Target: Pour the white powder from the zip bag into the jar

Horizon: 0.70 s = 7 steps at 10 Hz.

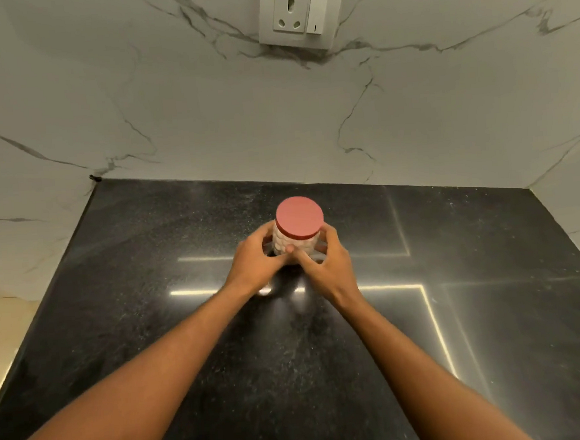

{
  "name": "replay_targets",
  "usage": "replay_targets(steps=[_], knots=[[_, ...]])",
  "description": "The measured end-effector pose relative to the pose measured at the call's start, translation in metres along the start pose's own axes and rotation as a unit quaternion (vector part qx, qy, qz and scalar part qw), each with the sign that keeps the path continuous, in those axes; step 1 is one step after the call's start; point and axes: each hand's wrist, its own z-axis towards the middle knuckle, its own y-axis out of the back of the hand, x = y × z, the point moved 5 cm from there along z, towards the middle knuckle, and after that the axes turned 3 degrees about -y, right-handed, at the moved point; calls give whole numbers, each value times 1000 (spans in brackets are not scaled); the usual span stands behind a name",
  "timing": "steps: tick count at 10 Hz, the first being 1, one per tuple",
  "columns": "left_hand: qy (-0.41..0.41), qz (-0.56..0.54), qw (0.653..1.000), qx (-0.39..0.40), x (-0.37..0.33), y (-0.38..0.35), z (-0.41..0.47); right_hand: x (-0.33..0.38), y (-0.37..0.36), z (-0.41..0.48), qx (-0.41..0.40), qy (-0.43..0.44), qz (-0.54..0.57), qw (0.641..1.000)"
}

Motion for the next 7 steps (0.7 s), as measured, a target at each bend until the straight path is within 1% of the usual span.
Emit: replay_targets(steps=[2,4,5,6,7], knots=[[5,34,999,9,-2,17,51,5,-15,57,19,1,-13,1000],[36,23,999,15,9,12,56,-12,-23,68,42,1,-47,998],[37,29,999,17,7,10,48,-19,-21,64,58,6,-63,996],[66,81,994,-16,0,15,28,-15,-16,48,63,10,-103,993],[31,151,984,-88,-12,23,4,-7,-8,33,24,61,-187,980]])
